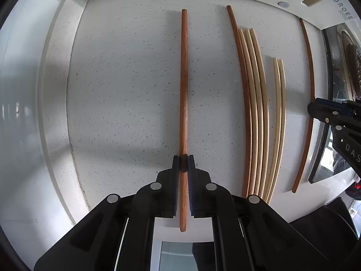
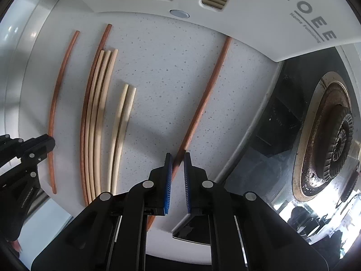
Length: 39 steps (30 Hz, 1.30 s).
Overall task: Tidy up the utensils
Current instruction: 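Lift both reddish chopsticks upright and carry them over the white holder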
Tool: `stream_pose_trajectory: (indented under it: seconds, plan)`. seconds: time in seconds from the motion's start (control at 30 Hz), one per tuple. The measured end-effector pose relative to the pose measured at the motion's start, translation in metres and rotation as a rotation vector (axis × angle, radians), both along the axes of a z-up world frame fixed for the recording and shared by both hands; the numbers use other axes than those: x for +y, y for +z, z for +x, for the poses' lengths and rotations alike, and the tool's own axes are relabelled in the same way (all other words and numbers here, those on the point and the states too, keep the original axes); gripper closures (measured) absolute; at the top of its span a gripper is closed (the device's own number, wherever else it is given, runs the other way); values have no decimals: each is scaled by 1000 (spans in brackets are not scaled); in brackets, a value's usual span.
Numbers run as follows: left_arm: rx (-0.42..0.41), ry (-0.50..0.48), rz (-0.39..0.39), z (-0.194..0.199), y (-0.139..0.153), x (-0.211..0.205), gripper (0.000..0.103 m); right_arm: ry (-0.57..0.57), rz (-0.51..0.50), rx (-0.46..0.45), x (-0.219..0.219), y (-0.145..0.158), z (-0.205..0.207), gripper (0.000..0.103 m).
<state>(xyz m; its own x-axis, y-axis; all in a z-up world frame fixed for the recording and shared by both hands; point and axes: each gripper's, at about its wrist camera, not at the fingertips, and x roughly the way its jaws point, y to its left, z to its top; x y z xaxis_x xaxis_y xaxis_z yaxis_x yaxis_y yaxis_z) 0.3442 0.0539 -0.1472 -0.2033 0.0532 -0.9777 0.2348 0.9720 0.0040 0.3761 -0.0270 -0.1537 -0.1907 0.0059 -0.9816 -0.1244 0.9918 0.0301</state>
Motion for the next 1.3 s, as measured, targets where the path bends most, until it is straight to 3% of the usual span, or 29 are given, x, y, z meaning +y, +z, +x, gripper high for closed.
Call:
stream_pose_trajectory:
  seconds: [0.5, 0.7, 0.97, 1.3]
  plan:
    - [-123, 92, -60, -23, 32, 20, 97, 57, 92, -105, -23, 21, -51, 96]
    - [-210, 131, -98, -39, 55, 24, 96, 85, 149, -193, -14, 38, -56, 96]
    - [-376, 158, -158, -66, 99, 12, 96, 133, 196, -316, -11, 62, -86, 96]
    - [-576, 202, -183, -79, 122, 5, 96, 163, 272, -534, -37, 103, -91, 96]
